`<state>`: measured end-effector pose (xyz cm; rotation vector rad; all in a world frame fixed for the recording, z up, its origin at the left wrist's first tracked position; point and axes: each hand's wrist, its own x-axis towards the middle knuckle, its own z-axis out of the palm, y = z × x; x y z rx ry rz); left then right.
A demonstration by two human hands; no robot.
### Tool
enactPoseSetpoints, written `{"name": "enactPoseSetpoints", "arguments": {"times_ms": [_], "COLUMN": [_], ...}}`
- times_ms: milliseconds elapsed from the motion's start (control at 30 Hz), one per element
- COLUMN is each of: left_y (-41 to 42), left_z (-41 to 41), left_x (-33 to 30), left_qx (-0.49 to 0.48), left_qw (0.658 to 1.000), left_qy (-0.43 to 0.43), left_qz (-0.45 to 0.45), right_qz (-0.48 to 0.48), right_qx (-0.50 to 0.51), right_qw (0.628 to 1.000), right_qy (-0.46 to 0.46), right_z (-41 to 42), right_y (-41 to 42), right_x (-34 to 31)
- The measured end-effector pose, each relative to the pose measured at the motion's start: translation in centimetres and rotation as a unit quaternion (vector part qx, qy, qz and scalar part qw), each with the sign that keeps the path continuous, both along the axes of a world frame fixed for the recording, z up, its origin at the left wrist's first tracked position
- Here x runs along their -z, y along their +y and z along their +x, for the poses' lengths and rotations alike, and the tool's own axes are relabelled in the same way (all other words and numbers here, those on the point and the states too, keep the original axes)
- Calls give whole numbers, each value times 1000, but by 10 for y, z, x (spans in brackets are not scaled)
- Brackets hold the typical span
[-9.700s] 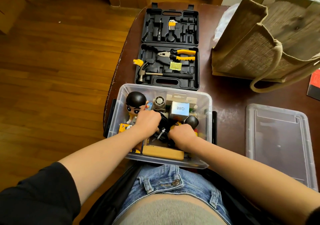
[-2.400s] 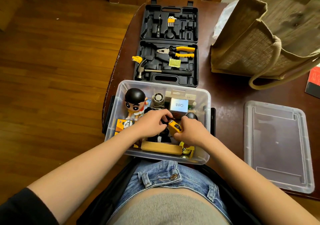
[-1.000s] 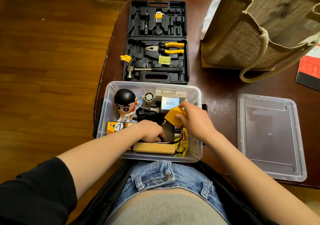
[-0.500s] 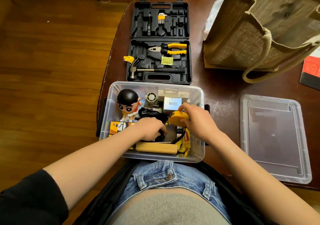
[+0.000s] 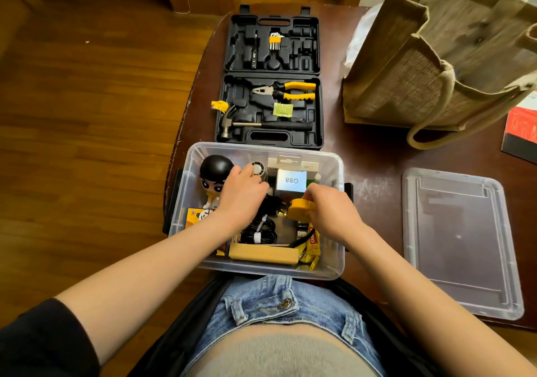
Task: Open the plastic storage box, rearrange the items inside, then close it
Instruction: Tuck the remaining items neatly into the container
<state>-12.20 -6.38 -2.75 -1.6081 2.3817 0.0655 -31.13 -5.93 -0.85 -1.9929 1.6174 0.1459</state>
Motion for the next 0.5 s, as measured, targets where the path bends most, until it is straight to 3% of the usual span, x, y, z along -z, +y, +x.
{"name": "enactPoseSetpoints", "arguments": {"times_ms": [200,500], "left_y": [3,5], "left_z": [9,10], "left_x": [6,2], "left_qx": [4,-66], "left_qw": [998,996], "left_qy": [-1,-6], "left_qz": [70,67], "right_qz": [-6,-9], "right_qx": [6,-12], "right_qw": [1000,999], "right_qy": [16,29], "right_z": [3,11], "right_y": [1,0], "right_x": [1,7]}}
